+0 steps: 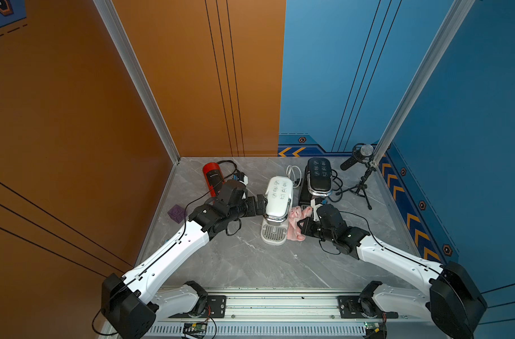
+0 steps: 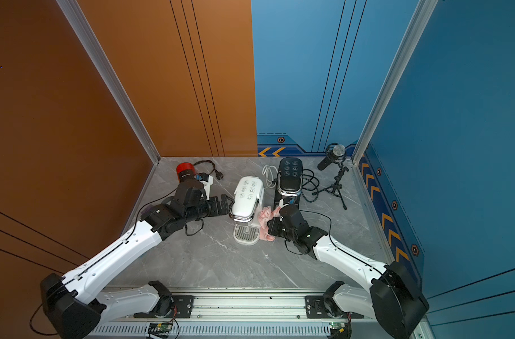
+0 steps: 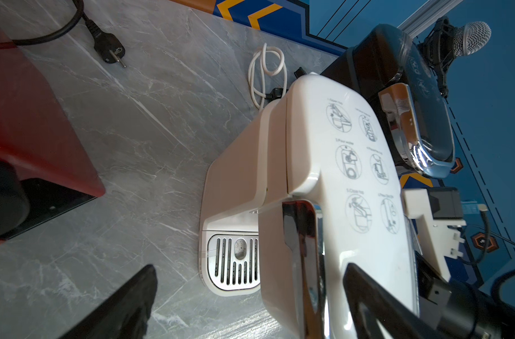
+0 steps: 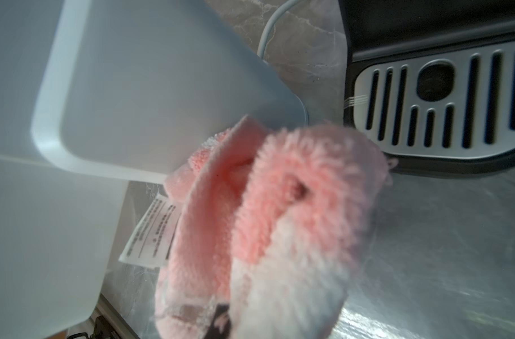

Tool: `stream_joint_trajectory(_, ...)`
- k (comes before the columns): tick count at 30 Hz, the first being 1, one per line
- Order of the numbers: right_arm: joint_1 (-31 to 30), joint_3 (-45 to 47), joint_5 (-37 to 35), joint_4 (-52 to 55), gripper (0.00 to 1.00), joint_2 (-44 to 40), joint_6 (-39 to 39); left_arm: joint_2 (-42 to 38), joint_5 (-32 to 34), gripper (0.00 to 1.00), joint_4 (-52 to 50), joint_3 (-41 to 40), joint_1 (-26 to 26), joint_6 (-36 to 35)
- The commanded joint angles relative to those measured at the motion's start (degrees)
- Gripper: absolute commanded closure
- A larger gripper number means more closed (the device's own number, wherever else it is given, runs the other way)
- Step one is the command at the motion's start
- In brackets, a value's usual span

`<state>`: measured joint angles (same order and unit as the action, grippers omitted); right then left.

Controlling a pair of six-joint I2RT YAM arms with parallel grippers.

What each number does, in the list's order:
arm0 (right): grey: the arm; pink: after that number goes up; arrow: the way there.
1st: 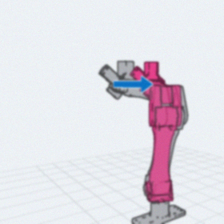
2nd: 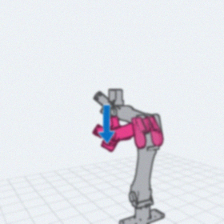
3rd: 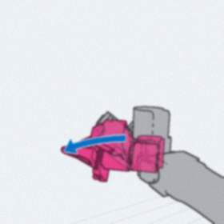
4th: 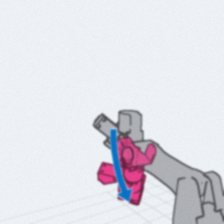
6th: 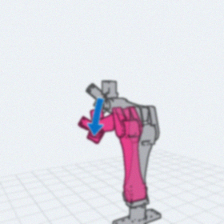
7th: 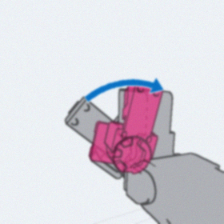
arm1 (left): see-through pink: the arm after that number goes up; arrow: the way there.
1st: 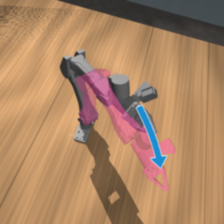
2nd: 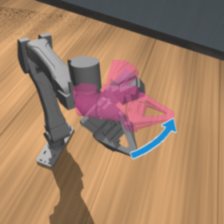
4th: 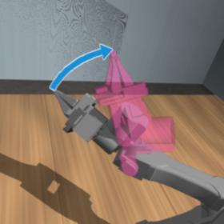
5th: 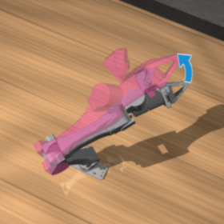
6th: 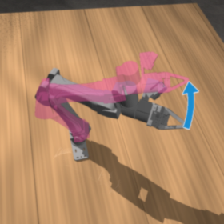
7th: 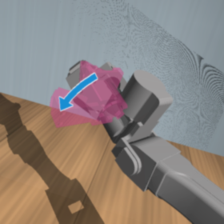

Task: Wipe the surface of a coffee machine
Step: Wipe the dirt from the surface of the coffee machine.

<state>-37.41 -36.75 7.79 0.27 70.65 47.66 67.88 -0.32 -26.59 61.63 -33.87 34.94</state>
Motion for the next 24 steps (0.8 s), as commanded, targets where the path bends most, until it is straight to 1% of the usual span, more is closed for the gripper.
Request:
stream_joint_trajectory(1, 0.68, 1.68, 1.51, -7.81, 1.00, 2.60, 2.89, 0.12, -0.98, 0.00, -0.31, 0.82, -0.57, 0.13)
stream_joint_trajectory(3, 1.49, 1.86, 0.62, -6.99, 1.00, 5.09, 2.31, 0.60, -0.91, 0.00, -0.26, 0.98, -0.80, 0.06)
stream_joint_trajectory(5, 2.10, 2.30, 1.70, -9.43, 1.00, 8.05, 2.82, 1.38, -0.91, 0.00, -0.30, 1.39, -1.07, -0.21)
stream_joint_trajectory(10, 2.10, 1.40, 2.62, -12.83, 1.00, 16.07, 4.21, 2.16, -0.85, 0.00, -0.30, 2.42, -1.36, -0.66)
stream_joint_trajectory(14, 1.84, 1.07, 2.30, -13.99, 1.00, 20.73, 5.73, 2.47, -0.63, 0.00, -0.26, 2.78, -1.29, -1.05)
stream_joint_trajectory(17, 0.86, 1.32, 1.86, -14.53, 1.00, 22.86, 6.62, 2.97, -0.89, 0.00, -0.31, 2.93, -1.29, -1.30)
stream_joint_trajectory(21, -2.14, 1.32, 0.52, -15.72, 1.00, 24.29, 7.74, 3.04, -0.56, 0.00, -0.35, 2.58, -0.96, -1.56)
stream_joint_trajectory(23, -2.41, 1.03, 0.59, -16.45, 1.00, 25.13, 8.06, 2.88, -0.39, 0.00, -0.31, 2.46, -0.77, -1.72)
stream_joint_trajectory(24, -4.27, 0.60, 0.13, -15.84, 1.00, 25.31, 8.06, 2.79, -0.40, 0.00, -0.26, 2.38, -0.59, -1.72)
